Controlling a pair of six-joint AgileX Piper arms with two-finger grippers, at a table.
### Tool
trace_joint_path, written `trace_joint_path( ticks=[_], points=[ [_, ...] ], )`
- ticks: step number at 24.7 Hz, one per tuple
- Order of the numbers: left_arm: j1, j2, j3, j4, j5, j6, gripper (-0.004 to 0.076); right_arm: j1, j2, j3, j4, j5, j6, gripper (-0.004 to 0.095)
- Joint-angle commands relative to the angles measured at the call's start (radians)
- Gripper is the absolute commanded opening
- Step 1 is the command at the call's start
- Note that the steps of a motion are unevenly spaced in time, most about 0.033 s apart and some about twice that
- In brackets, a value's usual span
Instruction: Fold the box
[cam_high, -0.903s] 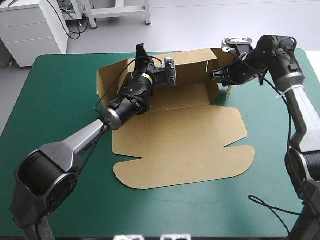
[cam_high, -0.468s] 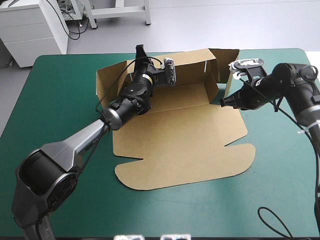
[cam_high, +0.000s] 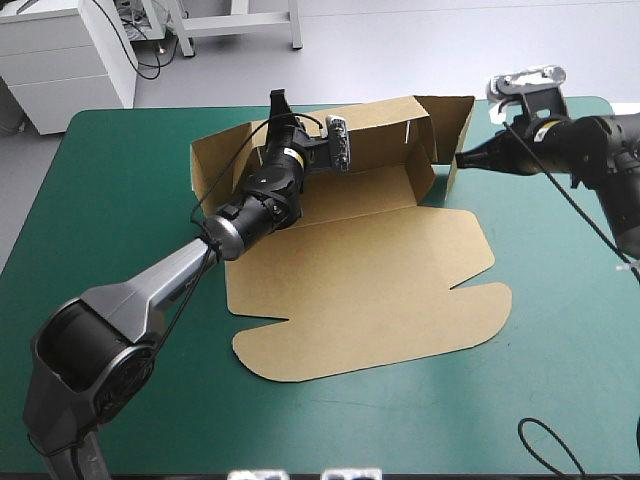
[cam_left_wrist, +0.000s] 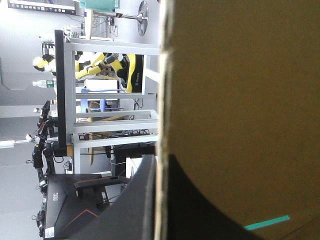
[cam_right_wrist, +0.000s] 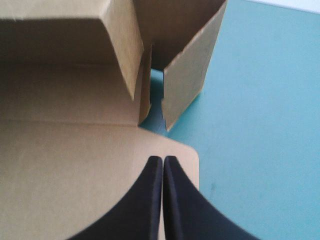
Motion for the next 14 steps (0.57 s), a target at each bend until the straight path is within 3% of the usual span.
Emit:
trace_joint_path(
  ticks=[1,10,14],
  points=[
    [-0.004,-0.055,-0.037,0.033,-0.015,-0.011,-0.0008,-0.004,0.034,-0.141,-0.017,-0.038,0.003,0.0000],
    [-0.004,-0.051,-0.037,0.033,-0.015,-0.011,-0.0008,-0.006,0.309,-0.492,0.003,0.010,0.055,0.0000],
    [-0.004,-0.045,-0.037,0.033,-0.015,-0.011,-0.0008,-0.006,0.471,-0.697,0.046,0.102,0.070,0.0000]
  ],
)
